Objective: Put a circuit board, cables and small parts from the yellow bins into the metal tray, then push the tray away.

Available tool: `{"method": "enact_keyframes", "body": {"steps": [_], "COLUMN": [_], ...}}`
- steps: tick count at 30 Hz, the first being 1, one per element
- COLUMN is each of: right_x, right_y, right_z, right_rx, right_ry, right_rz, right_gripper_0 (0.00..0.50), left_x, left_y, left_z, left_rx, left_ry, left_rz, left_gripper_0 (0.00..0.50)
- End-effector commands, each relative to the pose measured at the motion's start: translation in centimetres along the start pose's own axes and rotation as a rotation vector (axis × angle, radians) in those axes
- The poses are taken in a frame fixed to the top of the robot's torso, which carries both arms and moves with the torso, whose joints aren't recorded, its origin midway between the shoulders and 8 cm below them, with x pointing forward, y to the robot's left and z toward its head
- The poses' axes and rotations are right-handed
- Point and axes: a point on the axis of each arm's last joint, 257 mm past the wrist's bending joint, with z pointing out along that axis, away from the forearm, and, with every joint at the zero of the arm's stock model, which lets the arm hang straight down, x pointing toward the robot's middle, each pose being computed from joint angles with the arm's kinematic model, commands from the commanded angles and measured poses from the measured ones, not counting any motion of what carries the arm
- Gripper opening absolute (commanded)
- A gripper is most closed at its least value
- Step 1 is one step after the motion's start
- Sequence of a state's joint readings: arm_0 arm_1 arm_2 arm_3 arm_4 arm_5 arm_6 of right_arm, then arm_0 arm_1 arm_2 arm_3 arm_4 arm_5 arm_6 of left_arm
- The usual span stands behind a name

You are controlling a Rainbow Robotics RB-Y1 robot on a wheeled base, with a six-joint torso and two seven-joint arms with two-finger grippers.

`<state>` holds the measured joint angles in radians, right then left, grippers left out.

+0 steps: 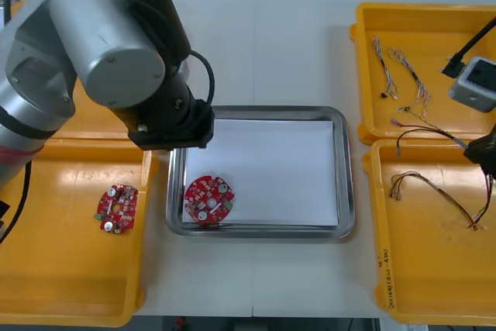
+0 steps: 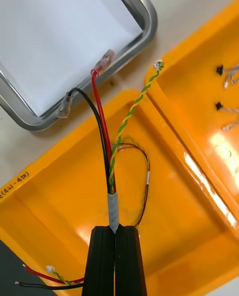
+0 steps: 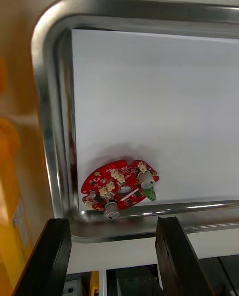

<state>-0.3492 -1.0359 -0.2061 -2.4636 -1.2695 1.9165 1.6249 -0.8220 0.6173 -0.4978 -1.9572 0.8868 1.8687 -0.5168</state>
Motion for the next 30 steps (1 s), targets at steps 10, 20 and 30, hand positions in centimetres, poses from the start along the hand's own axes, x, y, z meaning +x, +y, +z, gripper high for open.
{"method": "enact_keyframes", "body": {"steps": [10, 20, 30], "right_x": [-6.8, -9.8, -9.1], "right_y": [4.6, 8.7, 11.1], "right_z": [1.5, 4.0, 7.8], "right_rx": [-0.006, -0.035, -0.022], "right_ry": [-0.052, -0.082, -0.009], "right_rz": [-0.328, -0.466, -0.560], "right_gripper_0": [0.000, 0.000, 0.000], "left_x": [-7.2, -9.9, -13.5], "left_y": [6.6, 12.1, 14.1], "left_z": [-7.7, -7.5, -8.4], "left_rx": [0.005, -0.071, -0.091], "left_ry": [-0.142, -0.136, -0.150], "left_rz": [-0.039, 0.020, 0.176], "left_gripper_0": [0.500, 0.500, 0.500]}}
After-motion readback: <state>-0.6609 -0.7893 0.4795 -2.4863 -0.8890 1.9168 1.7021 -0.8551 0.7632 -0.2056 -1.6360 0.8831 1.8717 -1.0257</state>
